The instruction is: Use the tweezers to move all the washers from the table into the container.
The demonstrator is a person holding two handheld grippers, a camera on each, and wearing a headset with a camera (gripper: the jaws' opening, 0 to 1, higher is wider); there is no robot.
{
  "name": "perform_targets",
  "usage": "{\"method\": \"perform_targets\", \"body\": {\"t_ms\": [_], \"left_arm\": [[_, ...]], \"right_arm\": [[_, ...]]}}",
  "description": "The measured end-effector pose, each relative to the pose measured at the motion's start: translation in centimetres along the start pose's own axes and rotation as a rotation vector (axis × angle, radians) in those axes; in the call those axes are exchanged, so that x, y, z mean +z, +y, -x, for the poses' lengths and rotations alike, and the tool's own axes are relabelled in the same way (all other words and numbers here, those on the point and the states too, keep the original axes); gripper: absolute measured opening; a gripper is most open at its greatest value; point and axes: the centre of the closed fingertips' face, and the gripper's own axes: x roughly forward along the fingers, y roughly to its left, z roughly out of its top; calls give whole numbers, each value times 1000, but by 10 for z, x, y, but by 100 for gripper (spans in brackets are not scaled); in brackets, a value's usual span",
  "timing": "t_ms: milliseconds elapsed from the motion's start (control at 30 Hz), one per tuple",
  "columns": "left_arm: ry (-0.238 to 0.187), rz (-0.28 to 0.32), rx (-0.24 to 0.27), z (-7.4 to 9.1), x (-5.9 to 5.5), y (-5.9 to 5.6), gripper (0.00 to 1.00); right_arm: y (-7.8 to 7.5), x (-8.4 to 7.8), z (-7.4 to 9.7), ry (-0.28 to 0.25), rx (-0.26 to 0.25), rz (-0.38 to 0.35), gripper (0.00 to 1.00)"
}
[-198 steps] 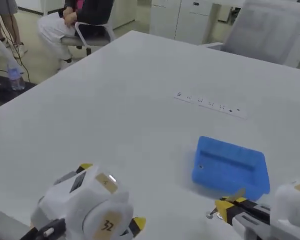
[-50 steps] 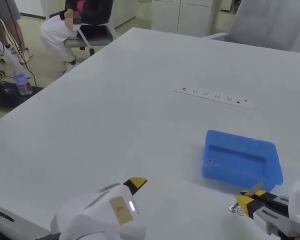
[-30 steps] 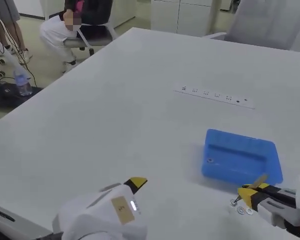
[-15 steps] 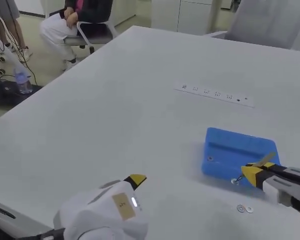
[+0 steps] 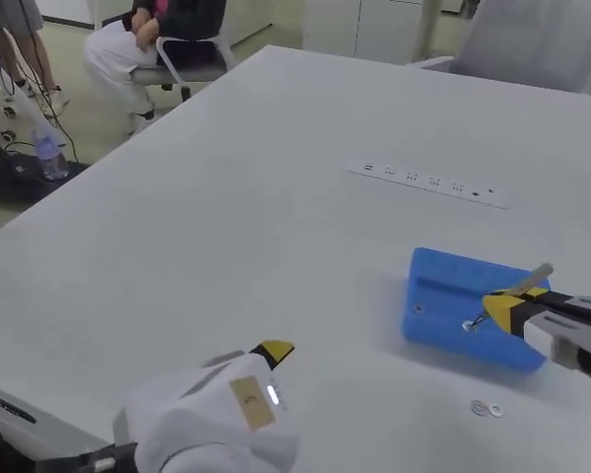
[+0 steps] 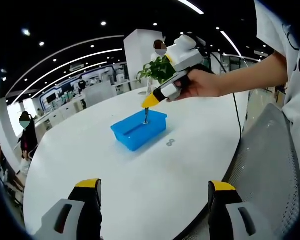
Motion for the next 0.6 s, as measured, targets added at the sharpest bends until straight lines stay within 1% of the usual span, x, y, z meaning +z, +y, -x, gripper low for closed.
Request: {"method": "perform_targets", "body": {"t_ms": [133, 300, 367, 467, 500, 600], "left_arm": [[-1, -1, 0, 0, 0, 0, 90], [2, -3, -4, 0, 0, -1, 90], [4, -6, -4, 0, 0, -1, 90], [6, -2, -2, 0, -1, 0, 90], [6, -1, -2, 0, -1, 0, 90], [5, 1, -7, 0, -1, -1, 90]], "right_arm": [[-8, 3, -9, -1, -10, -1, 2], [-21, -3, -28, 22, -19, 1, 3], [-24, -9, -37, 39, -18, -18, 3], [-25, -15, -44, 52, -15, -34, 3], [-26, -16, -44, 59, -16, -38, 3], [-23, -21, -50, 73, -18, -26, 3]]}}
